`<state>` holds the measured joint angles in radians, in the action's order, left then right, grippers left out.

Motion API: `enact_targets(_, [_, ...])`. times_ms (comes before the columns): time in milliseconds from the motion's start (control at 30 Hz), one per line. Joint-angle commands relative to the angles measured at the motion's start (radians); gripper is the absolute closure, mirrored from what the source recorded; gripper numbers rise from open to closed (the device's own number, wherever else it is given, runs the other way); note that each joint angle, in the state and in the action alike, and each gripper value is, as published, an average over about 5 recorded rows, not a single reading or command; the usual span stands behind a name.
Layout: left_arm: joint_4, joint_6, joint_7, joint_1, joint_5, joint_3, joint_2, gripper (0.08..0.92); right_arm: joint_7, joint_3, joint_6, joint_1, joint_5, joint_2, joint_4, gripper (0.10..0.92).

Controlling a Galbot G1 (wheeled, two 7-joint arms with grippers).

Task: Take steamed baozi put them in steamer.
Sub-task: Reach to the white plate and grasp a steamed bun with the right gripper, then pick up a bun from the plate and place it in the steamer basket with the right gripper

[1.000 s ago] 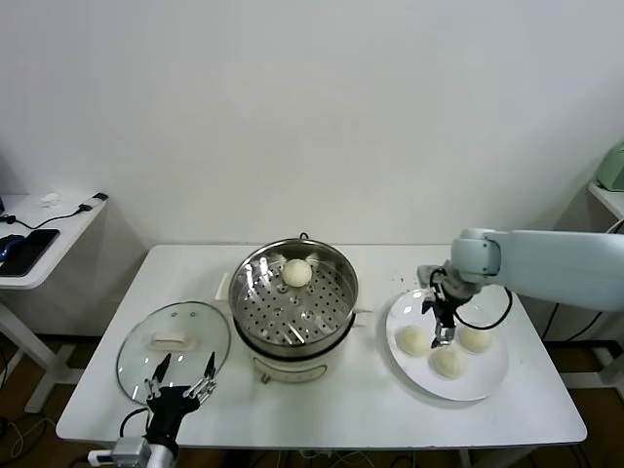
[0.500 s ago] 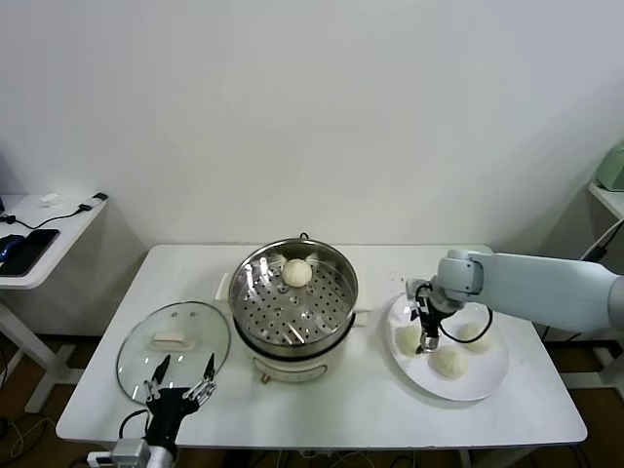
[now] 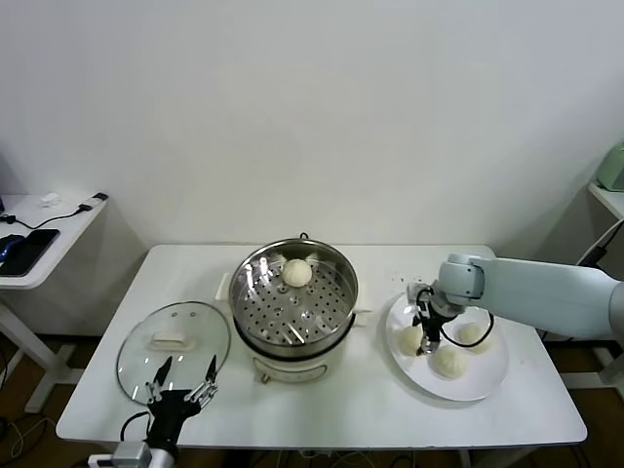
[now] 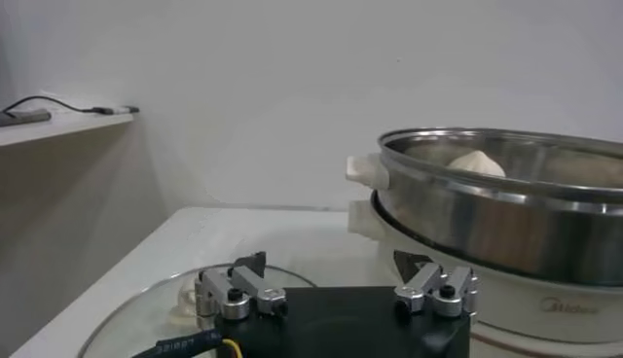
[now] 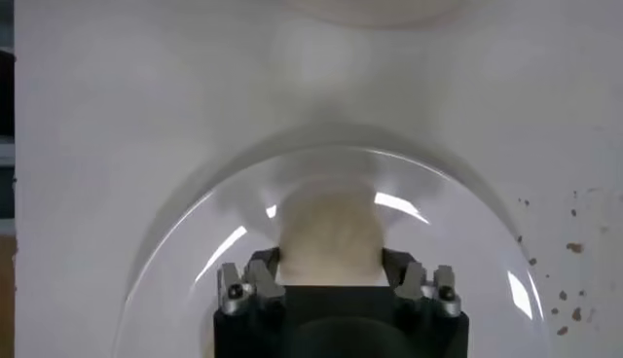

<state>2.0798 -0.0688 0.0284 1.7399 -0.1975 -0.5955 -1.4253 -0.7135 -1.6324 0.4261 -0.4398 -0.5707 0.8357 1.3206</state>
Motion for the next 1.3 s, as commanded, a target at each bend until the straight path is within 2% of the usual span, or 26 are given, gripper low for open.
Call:
enact_targets(33, [0.005, -0.001, 0.0, 0.003, 0.0, 0.001, -0.001, 0.177, -0.01, -0.007, 0.002, -0.038, 0.012, -0.003, 0.014, 0.388])
enact_targets(200, [0.016, -0.006, 0.0, 0.003, 0.0, 0.003, -0.001, 0.177, -0.063, -0.112, -0.017, -0.246, -0.045, -0.004, 0.073, 0.397])
enact_targets(333, [0.024, -0.008, 0.0, 0.003, 0.001, 0.003, 0.003, 0.177, -0.126, -0.233, -0.046, -0.493, -0.181, 0.03, 0.111, 0.398])
enact_targets(467, [0.024, -0.009, 0.0, -0.002, 0.008, 0.005, 0.007, 0.177, -0.173, -0.287, -0.05, -0.72, -0.359, 0.108, 0.13, 0.397])
enact_targets(633, [0.032, -0.015, -0.004, -0.008, 0.009, 0.016, 0.008, 0.177, -0.18, -0.232, -0.004, -0.838, -0.527, 0.273, 0.124, 0.397])
enact_targets(900, [0.046, -0.023, -0.007, -0.017, 0.002, 0.018, 0.011, 0.177, -0.039, -0.082, 0.121, -0.745, -0.719, 0.522, 0.153, 0.397])
enact_targets(1067, [0.051, -0.029, -0.008, -0.024, -0.002, 0.015, 0.009, 0.177, 0.028, -0.065, 0.149, -0.601, -0.719, 0.626, 0.108, 0.397])
enact_targets(1300, [0.048, -0.029, -0.008, -0.023, -0.003, 0.016, 0.01, 0.177, 0.064, -0.092, 0.152, -0.421, -0.648, 0.735, -0.053, 0.397])
